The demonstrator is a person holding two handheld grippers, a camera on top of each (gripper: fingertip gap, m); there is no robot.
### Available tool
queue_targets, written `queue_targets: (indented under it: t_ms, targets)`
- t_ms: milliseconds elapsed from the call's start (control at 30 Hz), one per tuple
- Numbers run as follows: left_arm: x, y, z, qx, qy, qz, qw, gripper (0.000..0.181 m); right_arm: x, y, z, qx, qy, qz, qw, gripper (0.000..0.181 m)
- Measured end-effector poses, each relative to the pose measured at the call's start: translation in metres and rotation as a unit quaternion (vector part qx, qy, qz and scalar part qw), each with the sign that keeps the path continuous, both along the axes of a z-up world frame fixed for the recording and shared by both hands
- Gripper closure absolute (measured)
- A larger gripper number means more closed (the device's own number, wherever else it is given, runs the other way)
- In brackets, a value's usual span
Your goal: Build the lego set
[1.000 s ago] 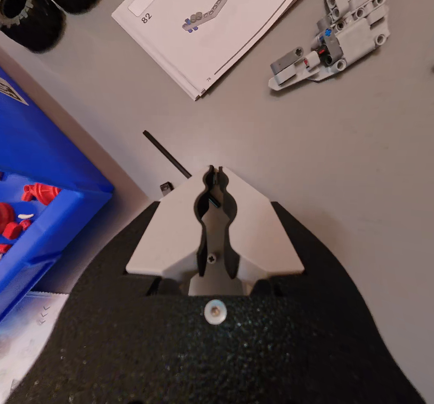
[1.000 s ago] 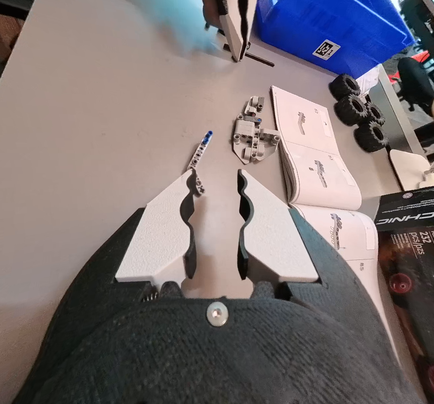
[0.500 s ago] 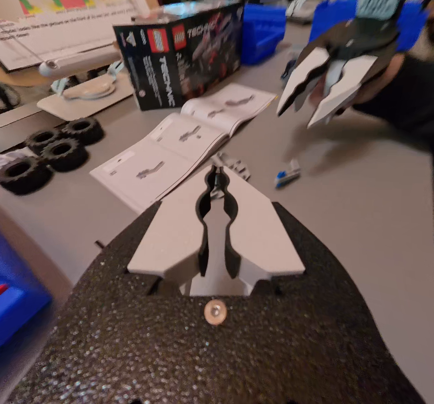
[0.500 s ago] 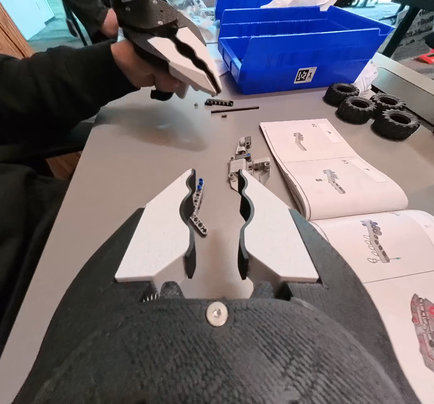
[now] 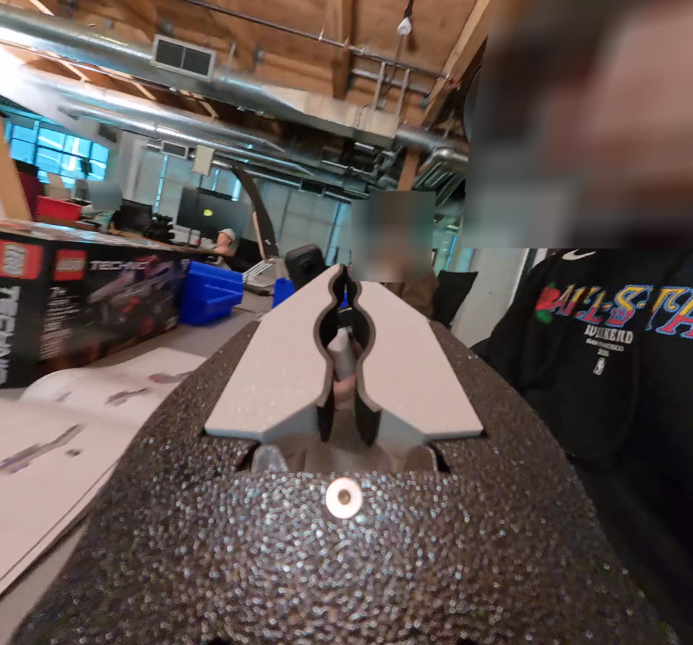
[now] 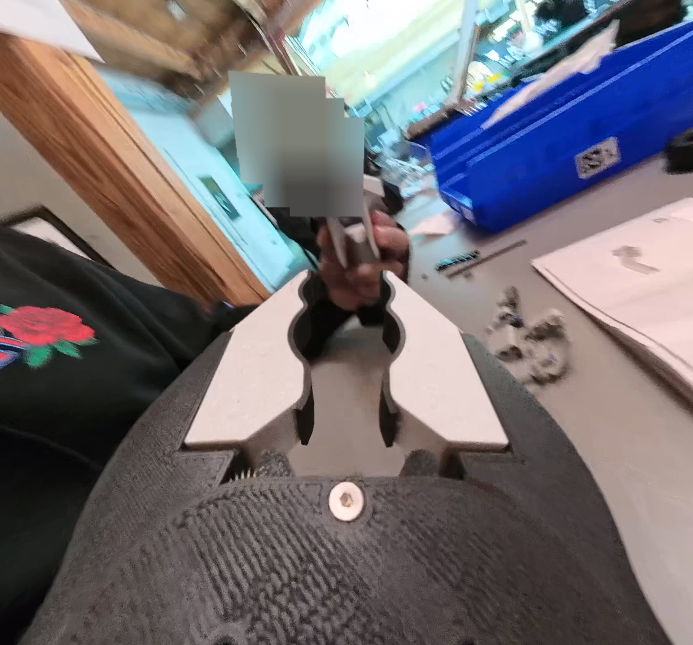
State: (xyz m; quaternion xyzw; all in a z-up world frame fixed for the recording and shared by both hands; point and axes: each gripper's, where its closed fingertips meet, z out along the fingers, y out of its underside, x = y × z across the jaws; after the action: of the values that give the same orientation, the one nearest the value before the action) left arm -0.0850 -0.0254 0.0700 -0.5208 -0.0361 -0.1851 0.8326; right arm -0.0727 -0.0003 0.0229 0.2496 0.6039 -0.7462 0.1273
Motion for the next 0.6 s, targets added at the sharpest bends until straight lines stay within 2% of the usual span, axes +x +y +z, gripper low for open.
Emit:
queue_targets:
  t_ms: [67,100,133,167,200,267,333,367,400,433,500,533,600]
  targets:
    - [-0.001,0.014,-0.006,-0.021,0.005,0.012,1.0,0.181,0.003,-0.004,0.011,-0.064,-0.032,0.024,0.997,0.157]
    - [-0.016,0.025,-0.022,-0.08,0.015,0.064,0.995,0.181,0.001,-0.007,0.006,-0.06,-0.052,0.026,0.996,0.161]
    - [-0.04,0.031,-0.049,-0.168,0.035,0.14,0.975,0.181,-0.006,-0.007,-0.007,-0.023,-0.059,0.012,0.998,0.163]
    - [-0.055,0.033,-0.069,-0.23,0.072,0.186,0.953,0.181,-0.018,-0.001,-0.021,0.02,-0.048,-0.026,0.998,0.156]
    - [-0.059,0.034,-0.076,-0.248,0.102,0.209,0.94,0.181,-0.027,0.009,-0.026,0.043,-0.021,-0.065,0.997,0.153]
    - [-0.06,0.038,-0.074,-0.249,0.145,0.243,0.926,0.181,-0.04,0.029,-0.029,0.061,0.009,-0.105,0.993,0.163]
    - [-0.061,0.043,-0.081,-0.289,0.176,0.25,0.907,0.181,-0.047,0.041,-0.034,0.047,-0.034,-0.113,0.992,0.157]
    - [-0.061,0.044,-0.085,-0.307,0.189,0.253,0.898,0.181,-0.037,0.04,-0.017,0.0,-0.047,-0.078,0.996,0.159]
    - [-0.058,0.045,-0.086,-0.312,0.202,0.252,0.894,0.181,-0.027,0.04,0.004,-0.052,-0.026,-0.051,0.997,0.172]
    - [-0.053,0.048,-0.085,-0.31,0.213,0.246,0.893,0.181,-0.024,0.043,0.014,-0.068,-0.007,-0.05,0.996,0.181]
    - [-0.043,0.054,-0.084,-0.308,0.223,0.227,0.897,0.181,-0.037,0.052,0.005,-0.026,-0.015,-0.101,0.994,0.165]
    - [-0.04,0.057,-0.083,-0.308,0.226,0.224,0.897,0.181,-0.042,0.058,0.004,-0.024,-0.019,-0.126,0.992,0.165]
    - [-0.031,0.063,-0.085,-0.325,0.252,0.217,0.886,0.181,-0.038,0.068,0.011,-0.065,-0.029,-0.133,0.989,0.167]
